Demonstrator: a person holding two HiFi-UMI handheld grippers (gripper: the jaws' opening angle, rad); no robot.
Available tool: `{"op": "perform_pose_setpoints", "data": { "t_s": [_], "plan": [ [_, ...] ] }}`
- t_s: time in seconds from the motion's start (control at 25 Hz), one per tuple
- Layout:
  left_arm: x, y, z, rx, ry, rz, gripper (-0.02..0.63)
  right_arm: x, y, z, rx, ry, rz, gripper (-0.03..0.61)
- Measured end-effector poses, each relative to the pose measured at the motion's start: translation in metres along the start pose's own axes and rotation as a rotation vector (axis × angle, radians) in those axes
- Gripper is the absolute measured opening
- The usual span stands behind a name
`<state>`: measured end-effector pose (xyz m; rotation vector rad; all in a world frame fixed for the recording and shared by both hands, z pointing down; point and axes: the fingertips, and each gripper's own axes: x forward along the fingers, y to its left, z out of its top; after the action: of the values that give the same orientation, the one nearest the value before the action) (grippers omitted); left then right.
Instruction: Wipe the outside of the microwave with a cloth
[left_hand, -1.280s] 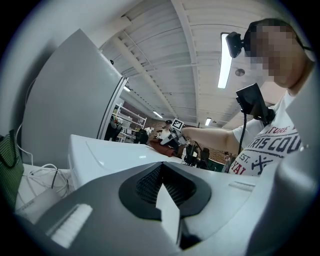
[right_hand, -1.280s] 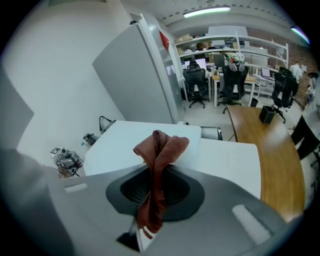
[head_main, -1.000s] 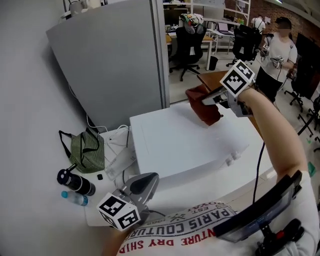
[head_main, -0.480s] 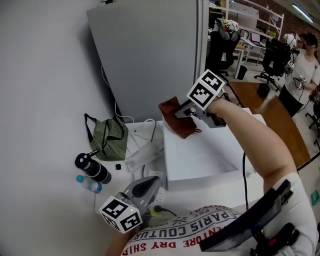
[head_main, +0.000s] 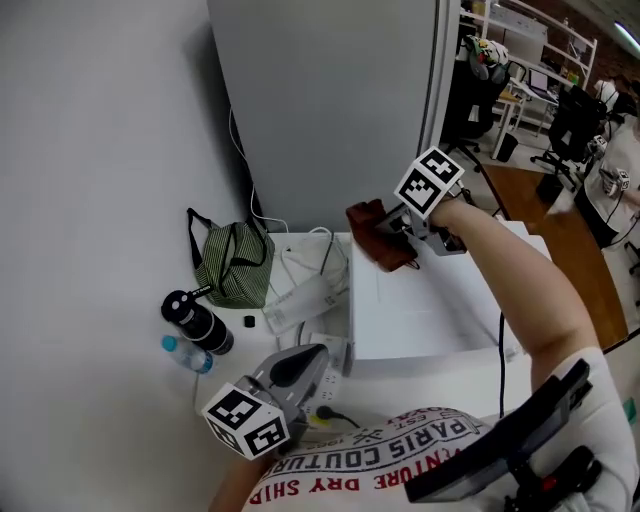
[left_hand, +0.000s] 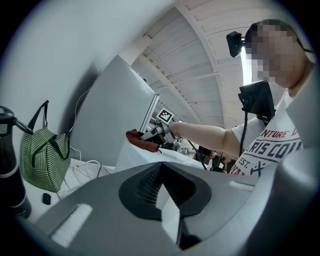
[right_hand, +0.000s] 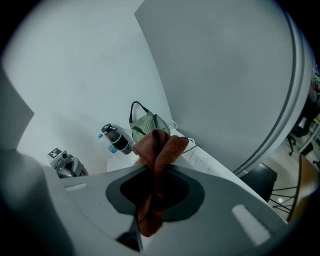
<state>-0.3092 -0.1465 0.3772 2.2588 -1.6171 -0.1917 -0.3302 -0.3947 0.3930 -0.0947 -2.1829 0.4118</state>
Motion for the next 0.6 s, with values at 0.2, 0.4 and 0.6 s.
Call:
{"op": "perform_pose_setpoints", "data": {
  "t_s": [0.2,0.4,0.6],
  "plan": [
    [0.015,-0.005,0.008,0.011,0.008,-0.036,0.006,-0.030,-0.023,-0.024,0.045,0.002,-0.025,0.046],
    [0.036,-0.009,0.006,0.033,0.028,-0.079,0.006,-0.071,-0.062,-0.069,0.135,-0.033,-0.079,0.046],
    [0.055,-0.021,0.003,0.045,0.063,-0.139,0.006,-0.120,-0.102,-0.116,0.216,-0.035,-0.180,0.046]
  ]
}}
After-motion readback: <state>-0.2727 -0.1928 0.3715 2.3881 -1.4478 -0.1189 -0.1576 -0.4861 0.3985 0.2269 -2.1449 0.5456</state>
